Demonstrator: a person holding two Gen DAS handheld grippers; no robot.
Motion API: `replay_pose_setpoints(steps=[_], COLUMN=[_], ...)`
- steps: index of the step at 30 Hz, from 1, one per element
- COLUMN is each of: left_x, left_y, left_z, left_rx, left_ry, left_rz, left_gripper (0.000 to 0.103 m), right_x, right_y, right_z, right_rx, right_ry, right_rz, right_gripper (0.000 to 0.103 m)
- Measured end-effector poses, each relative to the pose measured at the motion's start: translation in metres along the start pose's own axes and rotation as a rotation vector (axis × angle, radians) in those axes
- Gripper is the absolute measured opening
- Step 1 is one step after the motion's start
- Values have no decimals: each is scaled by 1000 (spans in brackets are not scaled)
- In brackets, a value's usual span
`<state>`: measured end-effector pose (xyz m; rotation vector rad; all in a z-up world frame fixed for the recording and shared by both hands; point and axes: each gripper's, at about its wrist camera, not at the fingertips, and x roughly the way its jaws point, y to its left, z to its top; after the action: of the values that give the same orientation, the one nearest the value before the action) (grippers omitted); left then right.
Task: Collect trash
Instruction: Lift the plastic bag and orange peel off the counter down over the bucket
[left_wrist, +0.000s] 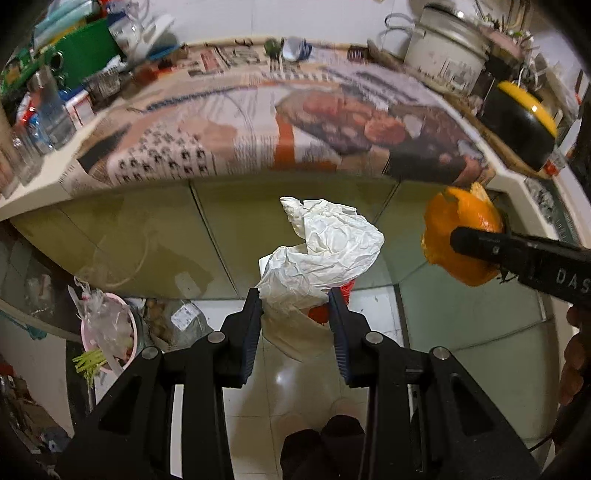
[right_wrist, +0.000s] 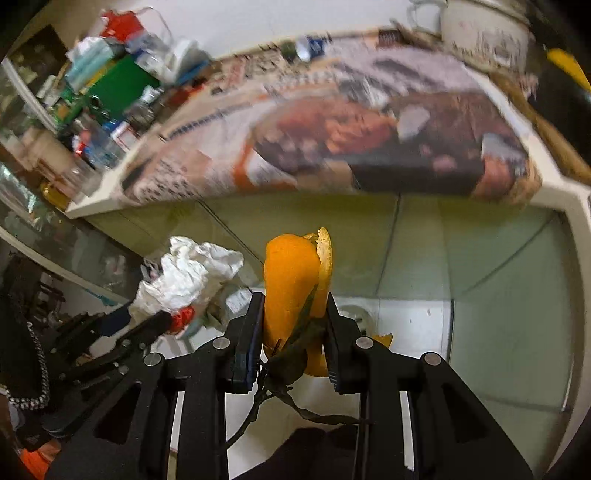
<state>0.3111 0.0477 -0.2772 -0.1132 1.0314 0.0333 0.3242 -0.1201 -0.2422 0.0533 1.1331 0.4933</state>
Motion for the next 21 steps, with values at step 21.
replay_pose_setpoints(steps=[21], left_x=[259], left_y=[26], left_z=[-85], left_rx=[-147], left_ry=[102], left_rz=[71], left_gripper=[35], right_x=[289], right_y=[-105], right_z=[-56], right_rx=[-33], right_ry=[245], right_rz=[-9], right_gripper=[33])
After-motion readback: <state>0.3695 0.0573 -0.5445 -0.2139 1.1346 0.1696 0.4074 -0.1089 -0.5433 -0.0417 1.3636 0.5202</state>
